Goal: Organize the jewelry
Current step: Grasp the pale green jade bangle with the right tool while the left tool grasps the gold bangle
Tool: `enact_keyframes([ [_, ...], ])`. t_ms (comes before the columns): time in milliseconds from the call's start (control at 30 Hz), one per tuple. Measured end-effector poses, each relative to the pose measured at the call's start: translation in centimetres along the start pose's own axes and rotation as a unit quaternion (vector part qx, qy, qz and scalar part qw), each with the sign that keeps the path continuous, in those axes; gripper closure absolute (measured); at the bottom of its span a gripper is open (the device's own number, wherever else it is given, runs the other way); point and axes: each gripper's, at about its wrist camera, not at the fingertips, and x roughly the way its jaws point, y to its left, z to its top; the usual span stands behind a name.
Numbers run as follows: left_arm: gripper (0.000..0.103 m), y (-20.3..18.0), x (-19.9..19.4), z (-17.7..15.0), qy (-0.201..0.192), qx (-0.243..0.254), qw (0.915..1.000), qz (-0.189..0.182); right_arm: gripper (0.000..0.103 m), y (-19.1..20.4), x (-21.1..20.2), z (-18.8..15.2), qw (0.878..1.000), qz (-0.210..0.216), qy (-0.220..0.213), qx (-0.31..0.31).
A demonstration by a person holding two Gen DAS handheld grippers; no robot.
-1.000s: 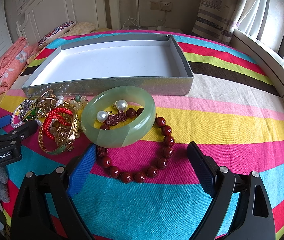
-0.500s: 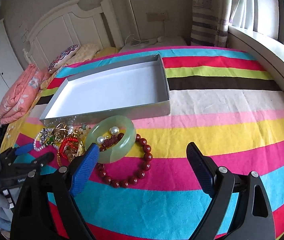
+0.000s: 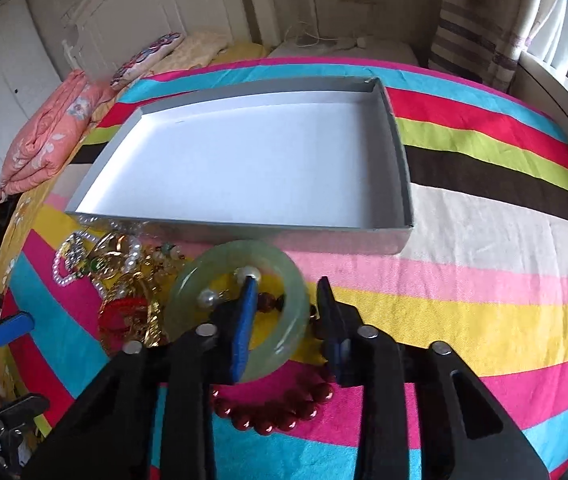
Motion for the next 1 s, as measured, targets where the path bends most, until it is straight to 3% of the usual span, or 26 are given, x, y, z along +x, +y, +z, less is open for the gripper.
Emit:
enact_keyframes([
  [67, 0.054, -0.6, 1.1, 0.3, 0.007, 0.017, 0.9998, 0.0, 0.085, 0.3, -0.9, -0.9, 1.0, -0.009, -0.015, -0.016],
  [267, 0.064, -2.3, 3.2, 1.4, 0.013, 0.082, 0.9964, 0.015, 0.087, -0.9, -3.3, -4.1, 0.998, 0.007, -0.058, 0.011],
  [500, 0.093, -4.2, 6.5, 1.4, 0.045, 0.143, 0.9874, 0.049, 0.087, -2.0, -4.8, -4.7, 0.996, 0.016, -0.086, 0.032],
  [600, 0.101, -4.4, 6.2, 1.3, 0.031, 0.148, 0.9877, 0.042, 0.087, -2.7, -5.3, -4.7, 0.994, 0.026, -0.1, 0.042],
  [1000, 0.101, -2.8, 0.2, 0.4, -0.037, 0.086, 0.9956, -0.008, 0.086, -4.3, -7.1, -5.3, 0.986, 0.048, -0.141, 0.078],
])
